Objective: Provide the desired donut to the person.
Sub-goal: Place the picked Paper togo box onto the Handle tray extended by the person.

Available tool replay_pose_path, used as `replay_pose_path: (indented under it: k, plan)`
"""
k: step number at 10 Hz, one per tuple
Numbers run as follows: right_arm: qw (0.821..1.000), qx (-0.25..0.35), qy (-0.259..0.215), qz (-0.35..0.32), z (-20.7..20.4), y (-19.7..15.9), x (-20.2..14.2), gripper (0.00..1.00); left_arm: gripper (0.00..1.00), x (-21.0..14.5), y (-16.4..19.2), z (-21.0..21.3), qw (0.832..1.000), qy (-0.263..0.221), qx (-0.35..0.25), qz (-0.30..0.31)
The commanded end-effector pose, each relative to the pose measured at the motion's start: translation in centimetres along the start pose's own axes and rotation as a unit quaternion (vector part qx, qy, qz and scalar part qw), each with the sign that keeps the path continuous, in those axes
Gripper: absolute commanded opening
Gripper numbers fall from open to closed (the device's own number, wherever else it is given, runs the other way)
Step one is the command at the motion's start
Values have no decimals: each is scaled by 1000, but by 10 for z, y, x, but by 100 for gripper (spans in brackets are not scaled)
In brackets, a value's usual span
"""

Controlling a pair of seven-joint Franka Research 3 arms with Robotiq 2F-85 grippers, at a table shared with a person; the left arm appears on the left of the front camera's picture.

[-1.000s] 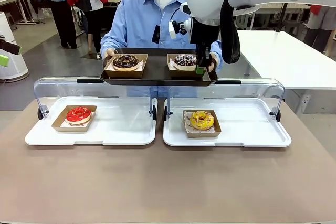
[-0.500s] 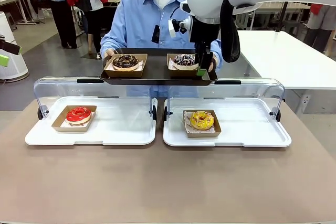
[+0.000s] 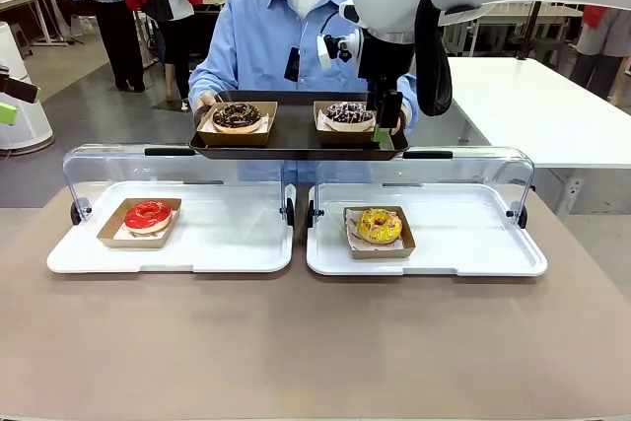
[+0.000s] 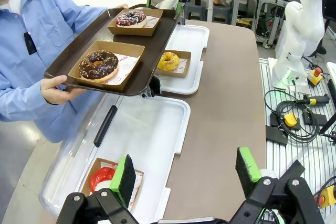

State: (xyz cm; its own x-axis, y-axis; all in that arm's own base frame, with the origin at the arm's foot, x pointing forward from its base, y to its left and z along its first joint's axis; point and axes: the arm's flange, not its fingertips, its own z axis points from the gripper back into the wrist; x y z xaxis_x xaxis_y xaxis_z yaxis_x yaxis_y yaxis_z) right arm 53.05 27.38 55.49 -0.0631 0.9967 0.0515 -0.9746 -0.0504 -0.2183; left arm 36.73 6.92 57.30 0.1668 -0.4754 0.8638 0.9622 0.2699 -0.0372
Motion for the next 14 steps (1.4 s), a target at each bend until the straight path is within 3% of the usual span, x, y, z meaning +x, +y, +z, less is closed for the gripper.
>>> replay_pose_path:
  k: [1, 5, 9, 11, 13, 14]
  plan:
    - [1000, 18, 10, 1, 15, 3, -8, 100, 100, 0, 0, 1, 1000, -8, -2, -4]
    - [999, 42, 11, 31, 65, 61, -60, 100, 100, 0, 0, 1, 1000, -8, -2, -4]
    - [1000, 8, -20, 0, 71, 103, -166, 100, 100, 0, 0, 1, 1000, -8, -2, -4]
    - [998, 4, -40, -46, 67, 100, -210, 100, 100, 0, 0, 1, 1000, -8, -2, -4]
    - [997, 12, -38, -67, 58, 88, -221, 100, 100, 0, 0, 1, 1000, -8, -2, -4]
    - [999, 9, -20, -39, 49, 76, -213, 100, 100, 0, 0, 1, 1000, -8, -2, -4]
